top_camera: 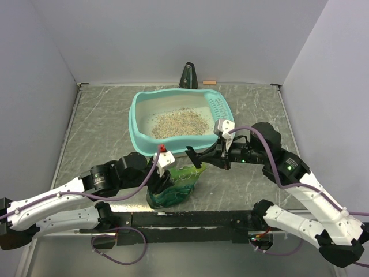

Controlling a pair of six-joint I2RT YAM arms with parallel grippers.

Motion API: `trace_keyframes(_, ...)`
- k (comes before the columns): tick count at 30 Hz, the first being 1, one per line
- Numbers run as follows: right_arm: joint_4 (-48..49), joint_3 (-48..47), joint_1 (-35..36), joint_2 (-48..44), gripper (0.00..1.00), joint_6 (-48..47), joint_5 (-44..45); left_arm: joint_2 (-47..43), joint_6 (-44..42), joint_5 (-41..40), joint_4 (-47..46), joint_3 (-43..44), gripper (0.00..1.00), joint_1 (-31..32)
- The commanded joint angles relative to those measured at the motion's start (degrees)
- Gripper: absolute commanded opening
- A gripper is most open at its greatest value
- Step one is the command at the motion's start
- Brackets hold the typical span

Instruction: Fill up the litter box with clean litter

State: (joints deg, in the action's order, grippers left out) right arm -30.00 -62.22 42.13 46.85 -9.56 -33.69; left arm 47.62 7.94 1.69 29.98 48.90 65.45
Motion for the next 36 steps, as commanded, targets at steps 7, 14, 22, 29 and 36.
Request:
trace_keyframes(7,3.54,1.66,-3.28,3.86,0.00,-4.15,-8.40,-0.86,-1.00,0.07,1.40,-1.88,0.40,0.12)
trace_keyframes(14,-0.40,0.96,-3.55,4.92,0.00,-8.10,-9.99,-2.35,-0.91,-0.37,1.40,-2.94,0.40,0.12)
trace_keyframes(22,-7.35,-1.68,-3.55,4.39,0.00,-14.51,-5.78,-2.00,-1.79,-0.99,1.13,-3.55,0.30,0.20)
trace_keyframes(29,-13.41,-3.08,-3.37,4.91,0.00,-20.84,-6.56,-3.05,-2.49,0.33,0.52,-3.99,0.03,0.12)
trace_keyframes(36,-19.21,-6.42,-1.61,8.34,0.00,-28.22,-7.70,-3.05,-2.50,0.50,0.70,-3.90,0.01,0.12)
